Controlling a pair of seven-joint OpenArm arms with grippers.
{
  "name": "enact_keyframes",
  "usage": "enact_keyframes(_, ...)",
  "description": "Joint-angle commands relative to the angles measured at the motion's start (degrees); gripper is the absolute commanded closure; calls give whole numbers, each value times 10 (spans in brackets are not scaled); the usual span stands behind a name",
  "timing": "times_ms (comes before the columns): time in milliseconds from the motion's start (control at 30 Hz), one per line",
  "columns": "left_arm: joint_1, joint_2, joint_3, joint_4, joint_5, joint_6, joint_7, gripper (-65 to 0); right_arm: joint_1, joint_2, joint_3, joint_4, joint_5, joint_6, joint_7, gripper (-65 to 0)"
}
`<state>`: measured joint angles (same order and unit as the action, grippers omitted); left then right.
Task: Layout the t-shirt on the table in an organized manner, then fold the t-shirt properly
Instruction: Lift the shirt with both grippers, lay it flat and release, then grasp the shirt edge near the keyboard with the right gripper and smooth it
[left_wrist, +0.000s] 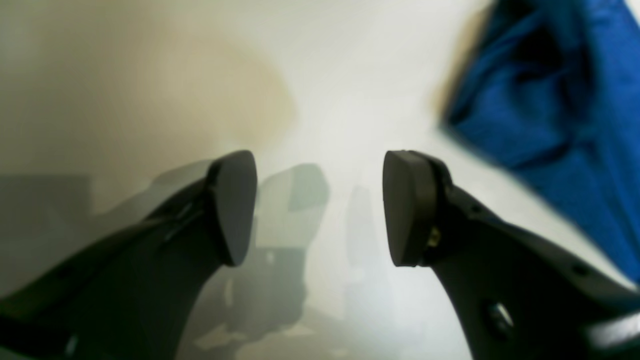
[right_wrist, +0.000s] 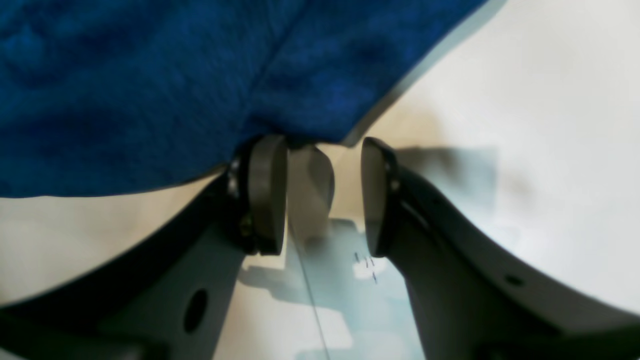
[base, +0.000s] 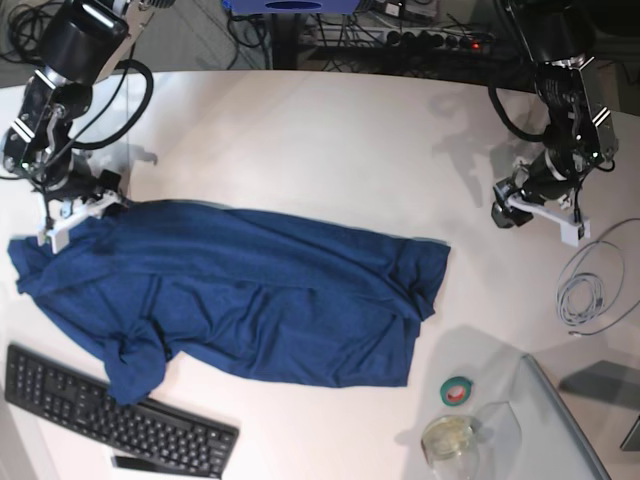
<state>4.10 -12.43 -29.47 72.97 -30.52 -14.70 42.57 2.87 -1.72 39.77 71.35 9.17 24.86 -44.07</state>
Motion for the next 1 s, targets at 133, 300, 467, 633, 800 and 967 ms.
enact_keyframes(133, 10, -12, -75, 10, -8, -2, -12, -383, 30, 15, 0, -25, 9, 3, 25, -75)
enact_keyframes(300, 14, -15, -114, 7, -8, -49, -10, -383, 24, 23, 0, -5, 10, 3, 23, -2)
enact_keyframes(467, 20, -14, -129, 7, -5, -95, -10, -383, -18, 14, 1, 97, 11, 3, -29, -2)
enact_keyframes(633, 19, -12, -126, 6, -5, -95, -10, -383, -65, -9, 1, 214, 11, 3, -56, -2)
enact_keyframes(800, 15, -10, -124, 6, -5, -95, -10, -383, -72, -17, -18, 265, 11, 3, -90, -2)
enact_keyframes(967, 13, 1, -124, 8, -5, -95, -9, -383, -47, -15, -106, 252, 10, 1, -92, -2)
